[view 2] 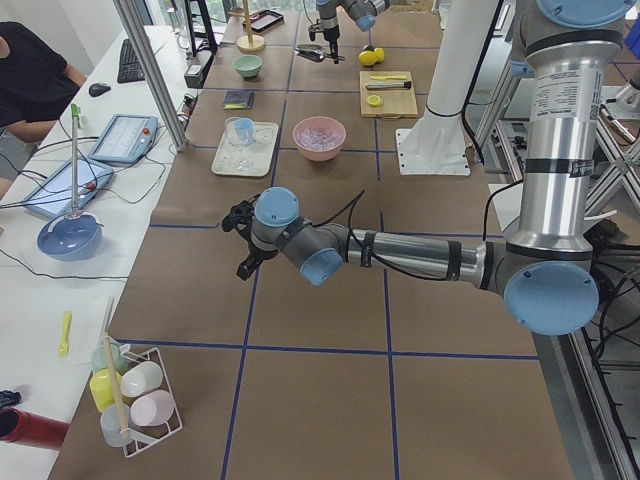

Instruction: Put ice in cup with scoop

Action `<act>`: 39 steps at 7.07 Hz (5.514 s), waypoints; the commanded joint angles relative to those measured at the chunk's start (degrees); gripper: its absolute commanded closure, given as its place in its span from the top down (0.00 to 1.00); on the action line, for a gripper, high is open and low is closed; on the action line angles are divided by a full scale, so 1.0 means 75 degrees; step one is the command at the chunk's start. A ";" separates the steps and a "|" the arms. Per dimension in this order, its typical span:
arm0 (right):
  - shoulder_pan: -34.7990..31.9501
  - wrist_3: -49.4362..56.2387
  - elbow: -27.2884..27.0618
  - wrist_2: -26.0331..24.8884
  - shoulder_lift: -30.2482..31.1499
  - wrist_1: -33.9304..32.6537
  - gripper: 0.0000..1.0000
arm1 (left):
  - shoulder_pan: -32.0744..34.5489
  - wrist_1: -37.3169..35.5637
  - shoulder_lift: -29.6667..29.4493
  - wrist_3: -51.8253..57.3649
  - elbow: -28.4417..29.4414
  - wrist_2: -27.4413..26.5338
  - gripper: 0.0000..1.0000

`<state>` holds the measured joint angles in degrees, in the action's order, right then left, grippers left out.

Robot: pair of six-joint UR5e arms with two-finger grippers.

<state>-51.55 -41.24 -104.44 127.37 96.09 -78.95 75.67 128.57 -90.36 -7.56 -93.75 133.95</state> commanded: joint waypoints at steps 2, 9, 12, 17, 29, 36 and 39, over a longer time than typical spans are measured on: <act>0.0053 -0.0009 0.0062 0.0056 -0.0144 0.0003 0.35 | 0.0001 0.0013 -0.0010 0.0000 -0.0004 0.0000 1.00; -0.1042 -0.0045 -0.1047 0.0314 0.0031 -0.0474 1.00 | 0.0059 -0.0010 -0.0033 0.0000 0.0007 -0.0070 1.00; -0.2708 0.2285 -0.0913 0.0337 0.0055 -0.0767 1.00 | 0.0083 -0.0874 -0.0069 0.0000 0.0007 -0.0082 1.00; -0.4562 0.5707 0.0833 0.0817 0.0243 -0.0793 1.00 | 0.1016 -0.2760 -0.0069 0.1822 0.0031 -0.0106 1.00; -0.4997 0.5686 0.2333 0.1368 -0.0296 0.0012 1.00 | 0.2180 -0.4346 0.0482 0.0879 -0.0133 0.0410 1.00; -0.5443 0.4842 0.0417 0.1368 -0.0157 -0.1917 1.00 | 0.2180 -0.4311 0.0482 0.0984 -0.0145 0.0387 1.00; -0.5431 0.4889 0.0600 0.1333 -0.0109 -0.1860 1.00 | 0.2180 -0.4311 0.0482 0.0961 -0.0145 0.0387 1.00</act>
<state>-92.32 -4.80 -100.39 137.44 95.26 -92.85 92.02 96.26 -86.75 -0.26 -94.81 136.85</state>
